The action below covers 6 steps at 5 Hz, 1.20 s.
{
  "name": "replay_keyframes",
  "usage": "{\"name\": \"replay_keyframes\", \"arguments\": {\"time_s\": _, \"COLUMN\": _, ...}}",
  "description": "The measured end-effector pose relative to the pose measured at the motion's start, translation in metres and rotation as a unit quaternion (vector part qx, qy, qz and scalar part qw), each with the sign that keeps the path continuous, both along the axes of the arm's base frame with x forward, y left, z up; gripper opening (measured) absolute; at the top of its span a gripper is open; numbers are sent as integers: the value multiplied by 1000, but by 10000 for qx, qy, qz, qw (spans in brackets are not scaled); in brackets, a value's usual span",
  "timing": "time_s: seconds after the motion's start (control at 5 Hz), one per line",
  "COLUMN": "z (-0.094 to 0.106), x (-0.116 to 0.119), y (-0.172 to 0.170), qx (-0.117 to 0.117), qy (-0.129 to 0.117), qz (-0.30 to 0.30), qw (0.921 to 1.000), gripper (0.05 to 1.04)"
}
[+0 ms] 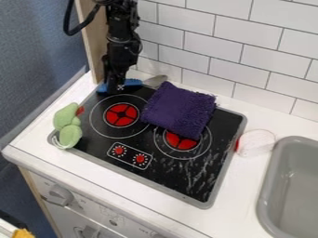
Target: Move the blue spoon to the bottom corner of the burners
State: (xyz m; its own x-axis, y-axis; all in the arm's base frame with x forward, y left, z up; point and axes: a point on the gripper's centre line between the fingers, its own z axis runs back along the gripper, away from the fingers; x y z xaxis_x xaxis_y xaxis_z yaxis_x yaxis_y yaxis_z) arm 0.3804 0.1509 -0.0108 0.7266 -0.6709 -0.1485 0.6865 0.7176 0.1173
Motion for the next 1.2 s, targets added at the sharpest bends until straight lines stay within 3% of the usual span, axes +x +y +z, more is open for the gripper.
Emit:
{"name": "replay_keyframes", "arguments": {"time_s": 0.4, "z": 7, "x": -8, "y": 3, "qx": -5, "qy": 71, "qz": -106, "qw": 9999, "gripper": 417}}
{"name": "replay_keyframes", "arguments": {"time_s": 0.8, "z": 53, "x": -22, "y": 12, "qx": 117, "qy": -215, "qz": -429, "qw": 9988, "gripper": 417}}
{"name": "replay_keyframes", "arguments": {"time_s": 1.0, "z": 70, "x": -38, "y": 17, "qx": 239, "qy": -274, "qz": -579, "qw": 9977, "gripper": 417}}
{"name": "replay_keyframes", "arguments": {"time_s": 1.2, "z": 87, "x": -70, "y": 42, "qx": 358, "qy": -264, "qz": -552, "qw": 9975, "gripper": 417}}
